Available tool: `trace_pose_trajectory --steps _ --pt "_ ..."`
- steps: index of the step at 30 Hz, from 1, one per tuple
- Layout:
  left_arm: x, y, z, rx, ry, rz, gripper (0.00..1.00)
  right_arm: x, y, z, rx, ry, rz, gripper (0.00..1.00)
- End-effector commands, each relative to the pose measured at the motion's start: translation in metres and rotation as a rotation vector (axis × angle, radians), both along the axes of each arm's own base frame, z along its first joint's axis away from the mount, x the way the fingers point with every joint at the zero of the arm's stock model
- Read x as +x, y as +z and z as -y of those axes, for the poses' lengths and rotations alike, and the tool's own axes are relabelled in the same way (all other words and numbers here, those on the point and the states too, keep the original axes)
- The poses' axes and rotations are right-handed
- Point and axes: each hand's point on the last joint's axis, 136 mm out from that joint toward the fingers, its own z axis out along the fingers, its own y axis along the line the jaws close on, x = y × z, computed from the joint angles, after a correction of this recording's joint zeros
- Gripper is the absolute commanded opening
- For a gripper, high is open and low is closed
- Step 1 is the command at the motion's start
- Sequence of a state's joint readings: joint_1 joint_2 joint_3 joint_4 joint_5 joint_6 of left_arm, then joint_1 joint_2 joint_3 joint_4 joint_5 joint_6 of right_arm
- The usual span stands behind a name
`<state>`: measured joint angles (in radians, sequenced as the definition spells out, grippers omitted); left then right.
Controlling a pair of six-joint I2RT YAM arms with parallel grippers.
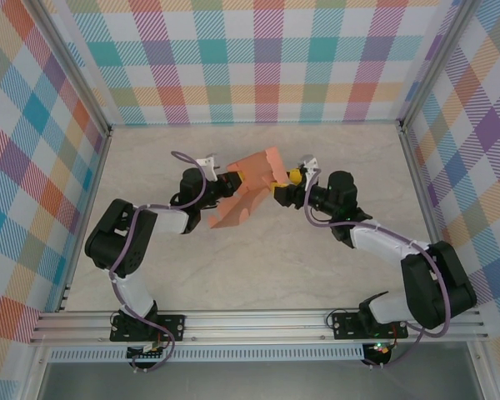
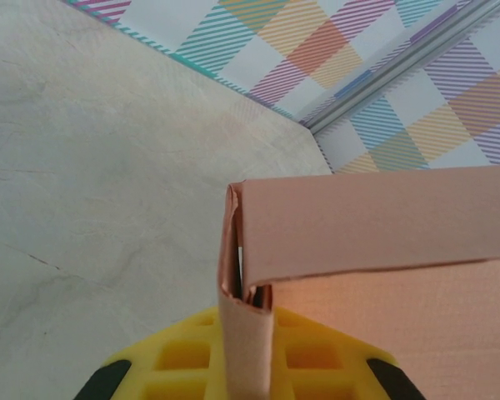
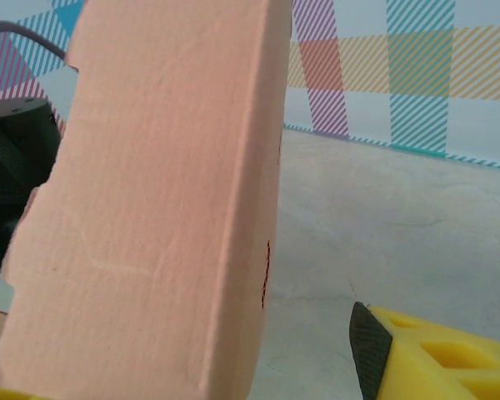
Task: Fold the paper box
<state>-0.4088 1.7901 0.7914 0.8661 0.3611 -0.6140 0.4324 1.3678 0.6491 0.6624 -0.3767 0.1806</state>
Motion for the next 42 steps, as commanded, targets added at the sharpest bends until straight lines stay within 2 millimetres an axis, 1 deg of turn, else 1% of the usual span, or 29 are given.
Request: trace_pose_trajectory --steps 1,4,7,9,12,14,18,20,23,25,27,29,34,36,38,40,42 --pt "-0.008 0.027 0.007 -0.017 -0.009 0.094 0.00 0.012 0.015 0.005 0.096 -0.085 -0.009 0.66" --pt "-0.010 0.033 0.012 -0.022 -0.013 0.103 0.00 0.014 0.011 0.004 0.094 -0.104 -0.037 0.66" --pt "-0.014 0.034 0.015 0.002 -0.010 0.127 0.00 0.013 0.000 -0.003 0.008 -0.078 -0.050 0.66" --pt "-0.014 0.035 0.013 0.021 0.002 0.145 0.00 0.014 -0.015 0.000 -0.038 -0.098 -0.087 0.65" --pt "-0.014 0.039 0.007 0.045 0.028 0.168 0.00 0.010 -0.023 0.006 -0.067 -0.113 -0.097 0.65" --pt "-0.013 0.040 0.004 0.073 0.045 0.177 0.00 0.005 -0.023 0.008 -0.079 -0.110 -0.083 0.65" --pt "-0.009 0.033 -0.009 0.153 0.105 0.162 0.00 -0.008 -0.020 0.013 -0.127 -0.087 -0.051 0.66" --pt "-0.008 0.030 -0.012 0.181 0.115 0.166 0.00 -0.017 -0.018 0.015 -0.166 -0.062 -0.014 0.66" --pt "-0.004 0.024 -0.018 0.201 0.120 0.158 0.00 -0.025 -0.014 0.027 -0.194 -0.063 0.024 0.66" --pt "-0.003 0.021 -0.020 0.209 0.120 0.152 0.00 -0.033 -0.007 0.032 -0.189 -0.034 0.039 0.66" --pt "-0.002 0.019 -0.020 0.221 0.111 0.155 0.00 -0.042 -0.001 0.033 -0.203 0.014 0.066 0.66" --pt "-0.001 0.016 -0.019 0.232 0.101 0.151 0.00 -0.046 0.005 0.036 -0.209 0.032 0.081 0.67" --pt "-0.002 0.013 -0.016 0.236 0.076 0.146 0.00 -0.057 0.035 0.045 -0.208 0.107 0.145 0.67" --pt "-0.005 0.013 -0.013 0.246 0.049 0.158 0.00 -0.051 0.048 0.054 -0.209 0.078 0.137 0.67" --pt "-0.009 0.017 -0.010 0.267 0.009 0.188 0.00 -0.039 0.066 0.064 -0.208 0.034 0.091 0.67" --pt "-0.014 0.018 -0.005 0.304 -0.041 0.221 0.00 -0.028 0.081 0.072 -0.207 0.033 -0.001 0.67" --pt "-0.018 0.020 -0.003 0.354 -0.083 0.254 0.00 -0.023 0.086 0.073 -0.232 0.079 -0.114 0.67"
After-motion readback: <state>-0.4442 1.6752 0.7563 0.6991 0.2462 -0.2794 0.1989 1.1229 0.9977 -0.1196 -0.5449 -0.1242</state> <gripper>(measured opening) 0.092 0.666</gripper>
